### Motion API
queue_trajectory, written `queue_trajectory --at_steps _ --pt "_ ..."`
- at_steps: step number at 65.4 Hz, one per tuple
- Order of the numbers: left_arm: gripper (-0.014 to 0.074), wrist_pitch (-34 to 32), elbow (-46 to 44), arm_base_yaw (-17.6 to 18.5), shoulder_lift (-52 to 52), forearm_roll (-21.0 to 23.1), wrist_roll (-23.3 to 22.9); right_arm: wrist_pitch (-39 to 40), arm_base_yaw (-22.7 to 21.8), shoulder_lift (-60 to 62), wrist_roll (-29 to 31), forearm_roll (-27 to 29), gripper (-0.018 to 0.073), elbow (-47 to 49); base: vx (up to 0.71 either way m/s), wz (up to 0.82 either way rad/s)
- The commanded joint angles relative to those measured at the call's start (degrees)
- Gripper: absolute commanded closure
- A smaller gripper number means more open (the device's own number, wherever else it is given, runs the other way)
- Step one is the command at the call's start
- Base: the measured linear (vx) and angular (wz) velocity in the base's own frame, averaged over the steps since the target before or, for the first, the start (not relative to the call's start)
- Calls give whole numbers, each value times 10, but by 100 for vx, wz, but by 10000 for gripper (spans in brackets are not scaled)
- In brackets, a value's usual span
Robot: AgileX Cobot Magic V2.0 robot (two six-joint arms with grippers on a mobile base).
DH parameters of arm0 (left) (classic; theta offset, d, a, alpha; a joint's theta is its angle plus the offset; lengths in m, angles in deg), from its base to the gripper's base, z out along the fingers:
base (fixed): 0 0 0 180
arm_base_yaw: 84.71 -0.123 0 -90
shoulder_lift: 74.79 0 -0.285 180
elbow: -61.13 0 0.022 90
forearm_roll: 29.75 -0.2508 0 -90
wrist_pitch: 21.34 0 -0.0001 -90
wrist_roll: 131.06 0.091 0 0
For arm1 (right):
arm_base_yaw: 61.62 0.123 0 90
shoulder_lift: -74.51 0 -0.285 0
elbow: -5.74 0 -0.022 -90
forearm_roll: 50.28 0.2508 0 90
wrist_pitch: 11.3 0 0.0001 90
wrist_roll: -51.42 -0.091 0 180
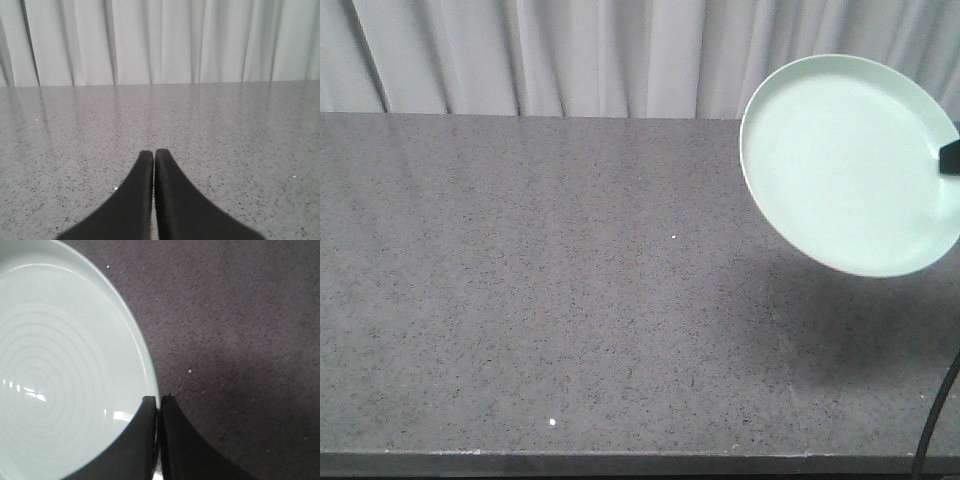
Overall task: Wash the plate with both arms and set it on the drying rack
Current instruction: 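Lift the plate with the right gripper and tilt it upright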
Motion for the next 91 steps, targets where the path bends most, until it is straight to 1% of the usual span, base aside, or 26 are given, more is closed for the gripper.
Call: queue_trajectory --at_steps 1,8,17,28,35,91 --pt "603 -41 12 4 8 5 -5 4 -7 64 17 56 566 -37 0 0" --pt "603 -41 12 4 8 5 -5 4 -6 114 17 57 566 -70 0 0" --pt "603 -41 12 4 8 5 -5 19 -6 163 17 53 566 -76 0 0" --pt "603 -41 12 4 8 5 -5 39 -6 199 17 23 566 -76 0 0" --pt "603 -41 12 4 8 5 -5 37 -6 209 17 6 566 -76 0 0" --pt "603 -41 12 4 8 5 -5 31 -6 221 17 9 566 -76 0 0"
